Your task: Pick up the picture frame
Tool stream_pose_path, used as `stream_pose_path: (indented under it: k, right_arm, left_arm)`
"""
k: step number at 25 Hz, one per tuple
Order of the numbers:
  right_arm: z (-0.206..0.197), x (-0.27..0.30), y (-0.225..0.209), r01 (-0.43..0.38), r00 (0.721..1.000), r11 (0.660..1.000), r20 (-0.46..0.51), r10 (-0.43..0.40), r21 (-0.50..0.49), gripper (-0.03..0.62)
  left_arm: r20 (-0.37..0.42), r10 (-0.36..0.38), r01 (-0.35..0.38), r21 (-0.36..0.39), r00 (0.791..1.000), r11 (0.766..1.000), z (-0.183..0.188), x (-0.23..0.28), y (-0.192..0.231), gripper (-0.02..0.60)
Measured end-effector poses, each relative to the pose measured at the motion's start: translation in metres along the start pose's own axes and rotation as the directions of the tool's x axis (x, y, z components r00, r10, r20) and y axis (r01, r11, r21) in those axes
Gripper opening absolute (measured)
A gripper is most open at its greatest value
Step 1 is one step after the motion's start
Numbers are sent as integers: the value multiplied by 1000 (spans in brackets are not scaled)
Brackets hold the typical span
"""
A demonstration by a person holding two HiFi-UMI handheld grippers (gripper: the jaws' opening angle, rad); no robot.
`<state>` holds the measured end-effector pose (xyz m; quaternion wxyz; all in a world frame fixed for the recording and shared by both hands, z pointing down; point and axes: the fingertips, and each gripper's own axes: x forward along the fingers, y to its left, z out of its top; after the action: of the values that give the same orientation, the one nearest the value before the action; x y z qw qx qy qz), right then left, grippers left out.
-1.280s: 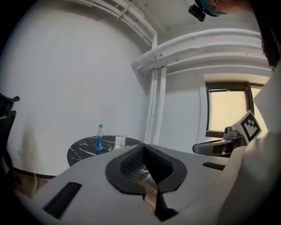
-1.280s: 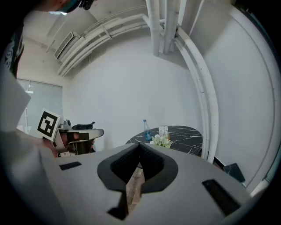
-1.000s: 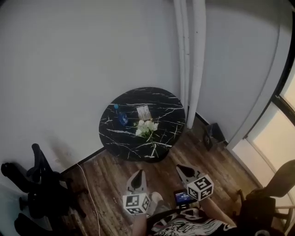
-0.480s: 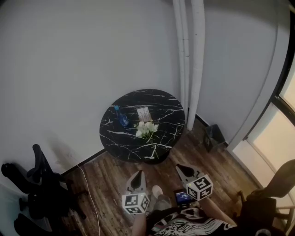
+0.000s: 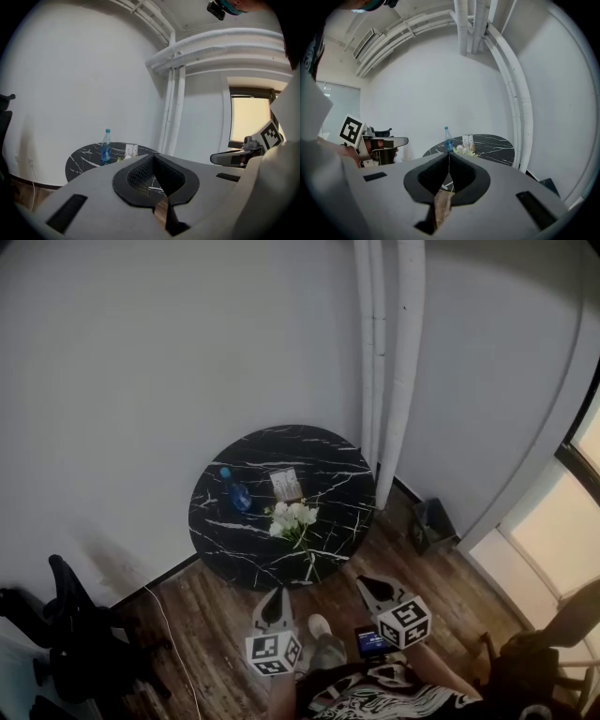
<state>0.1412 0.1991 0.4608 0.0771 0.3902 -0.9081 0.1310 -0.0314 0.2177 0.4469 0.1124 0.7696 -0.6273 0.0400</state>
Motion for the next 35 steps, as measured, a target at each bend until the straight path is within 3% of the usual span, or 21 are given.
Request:
stream_pose_path:
  k: [11, 18, 27, 35]
  right_arm:
    - [41, 140, -61, 74, 997, 996, -40, -72, 49, 18]
    - [39, 202, -97, 154, 984, 984, -105, -145, 83, 18]
    - [41, 248, -105, 198, 974, 973, -136, -183, 114, 18]
    - [42, 256, -94, 180, 975, 978, -148, -163, 108, 18]
  left_arm:
    - [-61, -71, 71, -5, 996, 997, 32, 144, 89, 14]
    - [-89, -136, 137, 0, 987, 991, 38, 216, 125, 14]
    - [-118, -150, 143, -60, 982, 988, 30, 255, 173, 14]
    - [-99, -158, 150, -84, 982, 985, 37, 259, 180, 14]
